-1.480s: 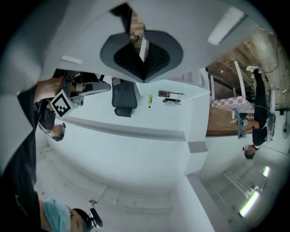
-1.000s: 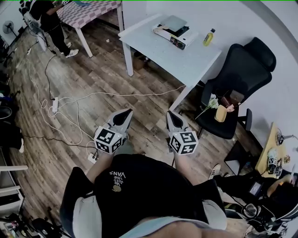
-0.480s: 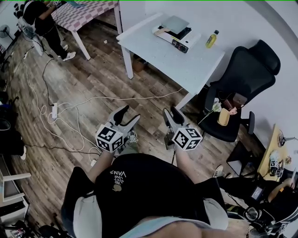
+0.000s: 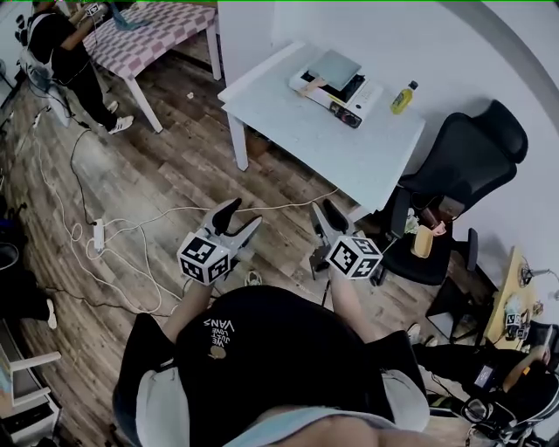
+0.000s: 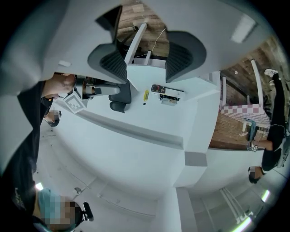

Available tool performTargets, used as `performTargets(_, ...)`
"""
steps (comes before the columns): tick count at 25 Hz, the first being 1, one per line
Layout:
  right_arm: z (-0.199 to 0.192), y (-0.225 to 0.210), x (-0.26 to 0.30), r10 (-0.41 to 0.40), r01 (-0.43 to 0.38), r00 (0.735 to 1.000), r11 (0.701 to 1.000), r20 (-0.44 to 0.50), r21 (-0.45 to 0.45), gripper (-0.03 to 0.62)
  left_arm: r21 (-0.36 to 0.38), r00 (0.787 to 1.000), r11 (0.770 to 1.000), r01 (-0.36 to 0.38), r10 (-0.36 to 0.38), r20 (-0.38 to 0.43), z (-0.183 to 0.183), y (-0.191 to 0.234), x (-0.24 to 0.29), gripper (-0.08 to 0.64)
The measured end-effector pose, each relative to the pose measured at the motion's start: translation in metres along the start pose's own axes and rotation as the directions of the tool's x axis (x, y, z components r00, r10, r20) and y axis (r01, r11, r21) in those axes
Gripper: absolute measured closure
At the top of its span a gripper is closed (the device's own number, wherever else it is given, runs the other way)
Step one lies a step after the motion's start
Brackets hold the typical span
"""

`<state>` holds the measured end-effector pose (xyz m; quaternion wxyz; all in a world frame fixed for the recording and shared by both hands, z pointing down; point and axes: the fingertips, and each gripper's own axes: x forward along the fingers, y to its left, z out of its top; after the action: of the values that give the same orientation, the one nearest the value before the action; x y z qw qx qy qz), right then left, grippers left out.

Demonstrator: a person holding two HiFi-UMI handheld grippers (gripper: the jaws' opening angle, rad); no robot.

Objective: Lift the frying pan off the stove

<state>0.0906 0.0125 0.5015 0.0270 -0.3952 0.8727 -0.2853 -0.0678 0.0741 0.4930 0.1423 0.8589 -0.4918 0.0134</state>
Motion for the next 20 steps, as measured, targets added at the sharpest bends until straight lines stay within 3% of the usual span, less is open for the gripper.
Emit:
performTargets(7, 0.001, -0.004, 0.051, -0.039, 0.037, 0.999, 0.997, 0.021, 0.065, 0.416, -0.005, 0.998, 0.998, 0.058, -0.058, -0.024, 0.011, 0.056, 0.023, 0.318)
performTargets(12, 0.002, -0.020, 0.071, -0.081, 0.079, 0.997, 0.991, 0.014, 0.105, 0.416, -0.044, 0.996, 0.995, 0.085, -0.087, -0.031, 0.010, 0.073, 0.041, 0.318)
performTargets(20, 0.027, -0.053, 0.116, -0.060, 0.054, 0.998, 0.987, 0.033, 0.153, 0.417, -0.075, 0.994, 0.993, 0.093, -0.097, -0.047, 0.011, 0.096, 0.085, 0.318)
